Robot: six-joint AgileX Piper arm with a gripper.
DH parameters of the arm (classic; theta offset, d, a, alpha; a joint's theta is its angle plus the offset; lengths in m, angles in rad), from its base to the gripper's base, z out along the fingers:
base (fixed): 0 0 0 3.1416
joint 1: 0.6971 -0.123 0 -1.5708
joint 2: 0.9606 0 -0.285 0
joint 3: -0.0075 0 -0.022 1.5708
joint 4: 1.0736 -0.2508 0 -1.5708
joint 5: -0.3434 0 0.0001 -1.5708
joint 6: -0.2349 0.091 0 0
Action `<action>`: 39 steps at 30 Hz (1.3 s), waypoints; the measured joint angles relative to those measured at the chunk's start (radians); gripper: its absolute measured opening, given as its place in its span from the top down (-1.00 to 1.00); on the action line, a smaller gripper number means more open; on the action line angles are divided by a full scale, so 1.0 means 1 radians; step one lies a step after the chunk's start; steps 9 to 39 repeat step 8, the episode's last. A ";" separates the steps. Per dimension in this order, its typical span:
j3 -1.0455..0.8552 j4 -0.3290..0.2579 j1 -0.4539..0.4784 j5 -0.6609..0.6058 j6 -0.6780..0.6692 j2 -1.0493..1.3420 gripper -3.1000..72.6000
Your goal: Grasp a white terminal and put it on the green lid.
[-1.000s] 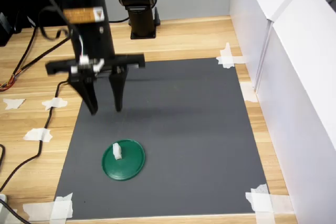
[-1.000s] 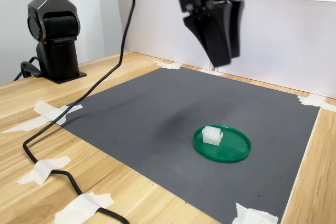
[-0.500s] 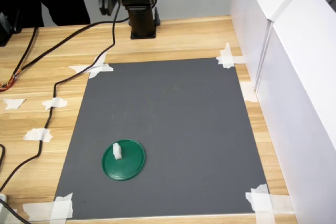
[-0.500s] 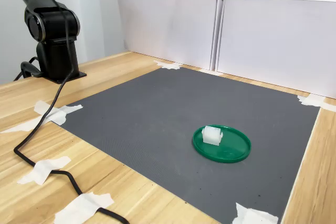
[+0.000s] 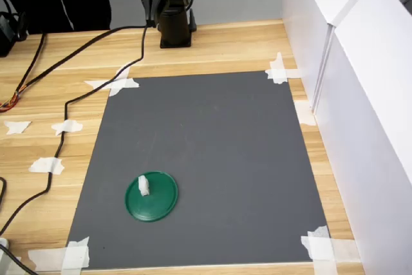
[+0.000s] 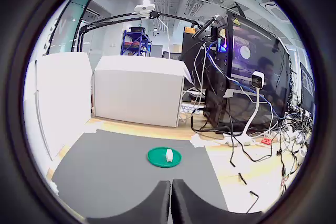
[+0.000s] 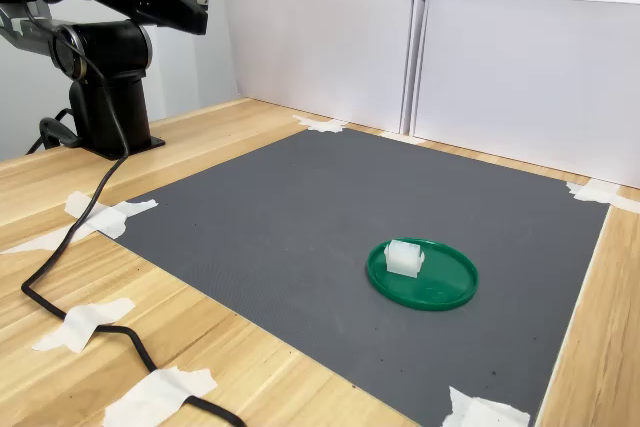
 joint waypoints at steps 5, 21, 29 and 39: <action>-0.012 0.000 0.000 0.000 0.000 0.000 0.96; -0.012 0.000 0.000 0.000 0.000 0.000 0.96; -0.012 0.000 0.000 0.000 0.000 0.000 0.96; -0.012 0.000 0.000 0.000 0.000 0.000 0.96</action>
